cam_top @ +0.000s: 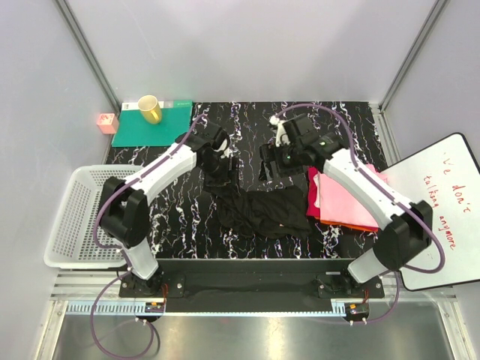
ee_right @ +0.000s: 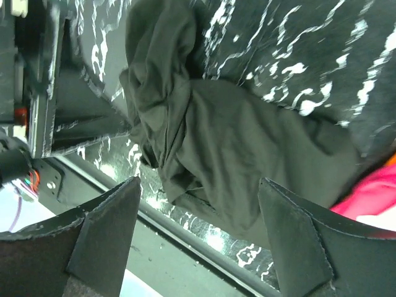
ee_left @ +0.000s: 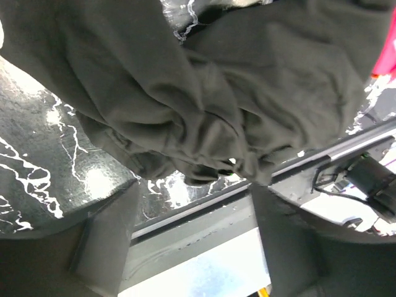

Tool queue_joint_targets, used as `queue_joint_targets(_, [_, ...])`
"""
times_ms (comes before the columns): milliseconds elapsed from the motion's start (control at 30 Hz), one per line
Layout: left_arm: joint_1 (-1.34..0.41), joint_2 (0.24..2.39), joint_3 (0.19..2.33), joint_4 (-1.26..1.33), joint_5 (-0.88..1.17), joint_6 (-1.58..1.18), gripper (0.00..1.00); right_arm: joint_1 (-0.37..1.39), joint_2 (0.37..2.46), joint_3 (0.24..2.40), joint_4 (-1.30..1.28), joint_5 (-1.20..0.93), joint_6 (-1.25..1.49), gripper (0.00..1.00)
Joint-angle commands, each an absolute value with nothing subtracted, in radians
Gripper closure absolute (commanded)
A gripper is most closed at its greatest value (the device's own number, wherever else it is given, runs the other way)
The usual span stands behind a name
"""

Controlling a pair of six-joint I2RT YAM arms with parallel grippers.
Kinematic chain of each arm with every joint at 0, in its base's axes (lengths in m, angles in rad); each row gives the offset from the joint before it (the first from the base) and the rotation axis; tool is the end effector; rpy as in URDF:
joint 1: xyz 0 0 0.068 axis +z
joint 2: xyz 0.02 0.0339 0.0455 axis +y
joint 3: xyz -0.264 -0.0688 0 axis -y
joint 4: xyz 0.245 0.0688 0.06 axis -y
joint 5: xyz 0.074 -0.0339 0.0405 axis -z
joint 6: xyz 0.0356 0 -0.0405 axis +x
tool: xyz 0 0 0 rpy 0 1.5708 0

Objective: Fold and stack the t-shirts
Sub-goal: Flatten the tshirt out

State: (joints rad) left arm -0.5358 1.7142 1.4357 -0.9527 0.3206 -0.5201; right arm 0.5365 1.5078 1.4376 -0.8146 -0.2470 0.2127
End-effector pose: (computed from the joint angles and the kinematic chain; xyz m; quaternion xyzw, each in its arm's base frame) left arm 0.2915 -0.1861 0.2635 0.0346 0.9727 -0.2199 0.0649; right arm 0.2712 0.1714 0.3357 -0.1915 0.9157 0.2301 0.2682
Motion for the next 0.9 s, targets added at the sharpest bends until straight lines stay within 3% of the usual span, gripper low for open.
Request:
queue_joint_targets(0, [-0.532,1.753,1.436,-0.957,0.334,-0.499,0.32,0.589,1.581,1.460,-0.853,-0.202,0.241,0.16])
queue_joint_targets(67, [-0.532,1.778,1.436,-0.948,0.341,-0.495,0.32,0.610,1.600,1.450,-0.853,-0.198,0.248,0.17])
queue_joint_targets(100, [-0.532,1.784,1.436,-0.931,0.357,-0.497,0.46,0.614,1.615,1.445,-0.851,-0.201,0.253,0.17])
queue_joint_targets(200, [-0.531,1.833,1.450,-0.897,0.379,-0.496,0.69,0.624,1.629,1.433,-0.851,-0.187,0.261,0.17])
queue_joint_targets(267, [-0.529,1.884,1.486,-0.896,0.399,-0.479,0.74,0.624,1.631,1.433,-0.851,-0.172,0.258,0.17])
queue_joint_targets(300, [-0.526,1.894,1.500,-0.899,0.408,-0.477,0.92,0.624,1.632,1.434,-0.854,-0.167,0.256,0.17])
queue_joint_targets(333, [-0.523,1.901,1.517,-0.899,0.411,-0.474,0.99,0.624,1.634,1.436,-0.853,-0.167,0.256,0.16])
queue_joint_targets(567, [-0.473,1.852,1.520,-0.907,0.394,-0.466,1.00,0.635,1.718,1.413,-0.842,-0.271,0.264,0.21])
queue_joint_targets(867, [-0.436,1.836,1.488,-0.910,0.387,-0.457,1.00,0.675,1.854,1.399,-0.842,-0.362,0.252,0.51])
